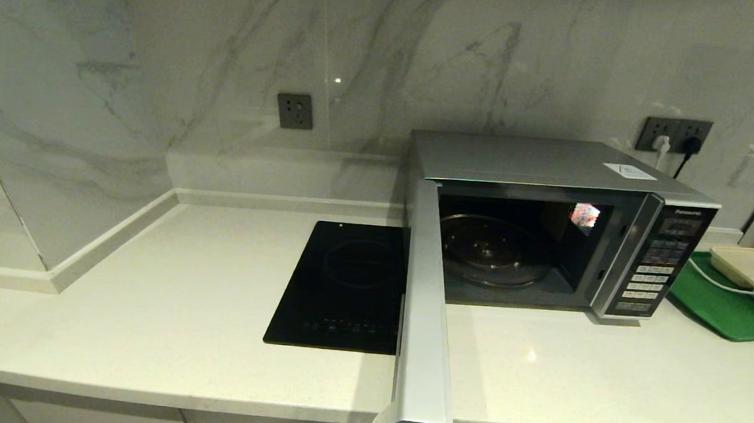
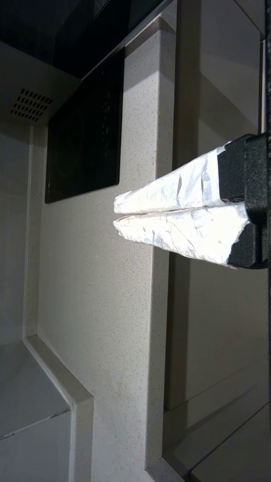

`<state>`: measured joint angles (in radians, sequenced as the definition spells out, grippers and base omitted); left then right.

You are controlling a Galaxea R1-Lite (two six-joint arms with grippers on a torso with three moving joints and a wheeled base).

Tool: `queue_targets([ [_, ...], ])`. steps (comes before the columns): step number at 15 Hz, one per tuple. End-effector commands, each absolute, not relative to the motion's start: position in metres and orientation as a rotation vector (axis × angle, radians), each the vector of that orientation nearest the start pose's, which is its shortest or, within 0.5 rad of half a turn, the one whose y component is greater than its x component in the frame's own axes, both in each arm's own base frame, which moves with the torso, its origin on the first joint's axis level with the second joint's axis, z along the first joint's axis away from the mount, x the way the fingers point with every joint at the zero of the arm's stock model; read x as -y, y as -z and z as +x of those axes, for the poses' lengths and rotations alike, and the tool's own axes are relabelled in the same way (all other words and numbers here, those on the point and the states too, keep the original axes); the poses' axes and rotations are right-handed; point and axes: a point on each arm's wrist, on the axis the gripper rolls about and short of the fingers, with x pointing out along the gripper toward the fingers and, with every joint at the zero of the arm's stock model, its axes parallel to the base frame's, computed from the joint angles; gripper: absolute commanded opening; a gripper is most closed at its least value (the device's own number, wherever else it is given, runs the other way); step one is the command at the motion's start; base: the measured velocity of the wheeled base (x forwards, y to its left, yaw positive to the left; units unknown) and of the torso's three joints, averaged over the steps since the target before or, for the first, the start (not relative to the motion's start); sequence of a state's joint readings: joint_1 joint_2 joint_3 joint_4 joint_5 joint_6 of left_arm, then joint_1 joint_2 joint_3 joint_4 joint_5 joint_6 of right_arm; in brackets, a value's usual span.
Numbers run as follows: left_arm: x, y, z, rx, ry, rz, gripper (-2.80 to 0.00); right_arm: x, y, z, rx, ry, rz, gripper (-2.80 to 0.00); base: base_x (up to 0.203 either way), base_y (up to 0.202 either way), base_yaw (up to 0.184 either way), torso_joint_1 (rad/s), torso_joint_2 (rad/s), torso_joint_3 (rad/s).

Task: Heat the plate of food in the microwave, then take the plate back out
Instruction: Put the plate in the microwave oven

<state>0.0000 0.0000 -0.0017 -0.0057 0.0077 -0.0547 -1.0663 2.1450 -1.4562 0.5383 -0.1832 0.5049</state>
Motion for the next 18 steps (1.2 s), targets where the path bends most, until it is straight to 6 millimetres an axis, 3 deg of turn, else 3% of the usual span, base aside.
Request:
queue_targets([
  [1, 0.0, -0.077, -0.023, 0.008, -0.007, -0.055, -2.8, 0.347, -0.083, 0.186, -0.915, 1.407, 0.982, 0.0, 0.0, 0.0, 0.0, 0.0, 0.0, 0.0],
  [5, 0.0, -0.077, -0.023, 0.008, -0.007, -0.055, -2.8, 0.357, -0.067, 0.183, -0.922, 1.42, 1.027, 0.0, 0.0, 0.0, 0.0, 0.0, 0.0, 0.0],
  [18, 0.0, -0.077, -0.023, 0.008, -0.007, -0.055, -2.8, 0.37, -0.056, 0.175, -0.912, 1.427, 1.064, 0.0, 0.0, 0.0, 0.0, 0.0, 0.0, 0.0],
])
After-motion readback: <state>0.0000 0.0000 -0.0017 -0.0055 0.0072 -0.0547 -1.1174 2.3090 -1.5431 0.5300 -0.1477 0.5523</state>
